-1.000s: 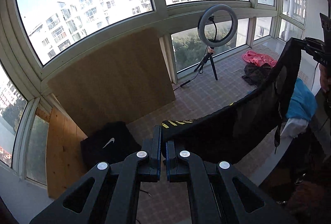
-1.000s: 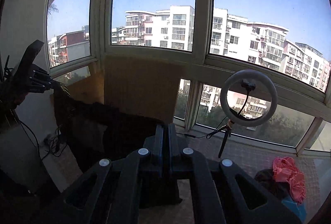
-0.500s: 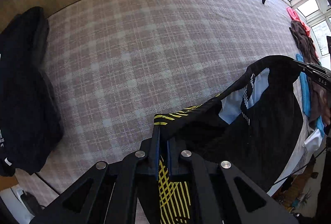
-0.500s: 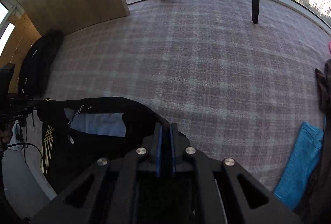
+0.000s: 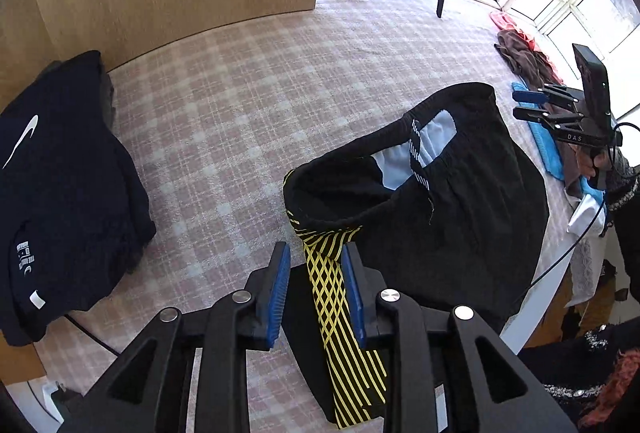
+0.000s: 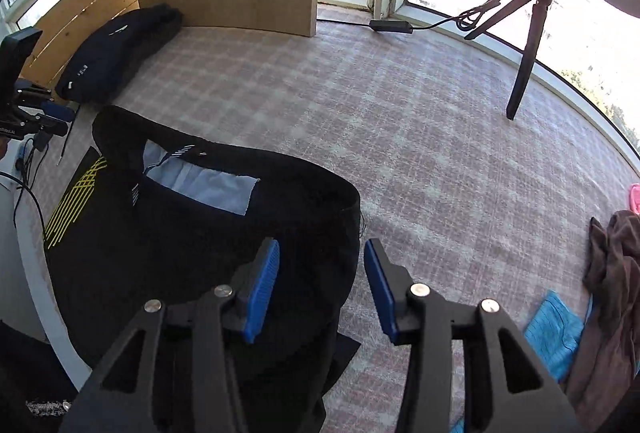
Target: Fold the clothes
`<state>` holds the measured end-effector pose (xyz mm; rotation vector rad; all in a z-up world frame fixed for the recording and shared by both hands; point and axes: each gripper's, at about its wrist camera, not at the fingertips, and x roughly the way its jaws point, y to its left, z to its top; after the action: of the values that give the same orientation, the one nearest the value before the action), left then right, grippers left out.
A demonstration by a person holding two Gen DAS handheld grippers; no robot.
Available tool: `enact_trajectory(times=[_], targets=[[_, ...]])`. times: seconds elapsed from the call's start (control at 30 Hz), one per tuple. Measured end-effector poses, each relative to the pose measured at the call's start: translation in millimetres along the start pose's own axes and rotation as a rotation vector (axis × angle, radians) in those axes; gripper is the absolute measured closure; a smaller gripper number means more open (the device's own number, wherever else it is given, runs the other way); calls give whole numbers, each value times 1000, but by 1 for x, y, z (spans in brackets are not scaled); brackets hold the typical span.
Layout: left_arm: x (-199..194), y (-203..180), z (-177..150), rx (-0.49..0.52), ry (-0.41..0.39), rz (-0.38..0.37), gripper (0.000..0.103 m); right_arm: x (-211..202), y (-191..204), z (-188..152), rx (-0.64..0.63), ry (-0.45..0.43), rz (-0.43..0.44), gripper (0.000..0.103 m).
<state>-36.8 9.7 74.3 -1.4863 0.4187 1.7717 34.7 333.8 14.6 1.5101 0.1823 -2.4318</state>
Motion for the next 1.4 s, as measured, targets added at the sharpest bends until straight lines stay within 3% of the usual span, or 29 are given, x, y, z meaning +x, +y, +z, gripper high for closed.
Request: enact_trajectory(times=[0.1, 0.2, 0.27, 0.3, 0.33, 0.37, 0.57, 0.63, 0.7, 0.77, 0.8, 0.87, 0.93, 1.0, 1.1, 1.2, 1.27, 1.3, 1.33, 1.37, 1.4], targets=[[25, 0, 1, 26, 10, 22, 68, 19, -4, 3, -5, 20, 45, 59], [39, -7, 6, 84, -39, 66, 68, 30, -2, 3, -20, 36, 64, 59], [44, -11, 8, 105, -59, 57, 71, 30, -1, 2, -21, 23, 92, 59], [45, -13, 9, 121, -63, 56, 82, 29, -1, 2, -20, 20, 107, 61], [46, -16, 10, 140, -66, 57, 94, 28, -1, 3, -18, 21, 121, 82], [44, -17, 10, 146, -73, 61, 94, 26, -1, 3, -11, 28, 130, 95], [12, 4, 39, 80, -103, 10, 95, -4, -26, 30, 64, -75, 176, 96], [10, 18, 61, 39, -128, 22, 94, 11, -45, 48, 136, -72, 172, 96], [27, 38, 81, -25, -84, 8, 88, 27, -62, 66, 196, -56, 164, 94], [44, 51, 92, -73, -47, 39, 85, 53, -64, 72, 180, 13, 111, 89], [45, 54, 91, -81, -50, 39, 88, 59, -63, 71, 168, 35, 86, 87], [43, 56, 85, -81, -60, 23, 82, 63, -63, 65, 159, 42, 97, 84], [41, 55, 75, -61, -61, 14, 65, 60, -63, 57, 150, 22, 131, 57], [48, 57, 75, -53, -52, 21, 63, 56, -64, 49, 135, -3, 157, 48], [61, 61, 79, -53, -37, 19, 62, 65, -71, 50, 157, -4, 194, 48], [78, 60, 91, -47, -39, -32, 62, 78, -76, 54, 194, 4, 250, 48], [85, 55, 97, -27, -45, -60, 70, 86, -77, 56, 203, 3, 290, 48], [88, 52, 98, -21, -44, -76, 85, 88, -76, 55, 201, -1, 299, 48], [84, 51, 97, -26, -53, -82, 91, 90, -75, 55, 199, -6, 308, 49], [78, 51, 97, -33, -63, -86, 93, 91, -74, 54, 198, -9, 312, 53], [71, 50, 96, -41, -74, -90, 95, 89, -75, 53, 207, -12, 312, 76]])
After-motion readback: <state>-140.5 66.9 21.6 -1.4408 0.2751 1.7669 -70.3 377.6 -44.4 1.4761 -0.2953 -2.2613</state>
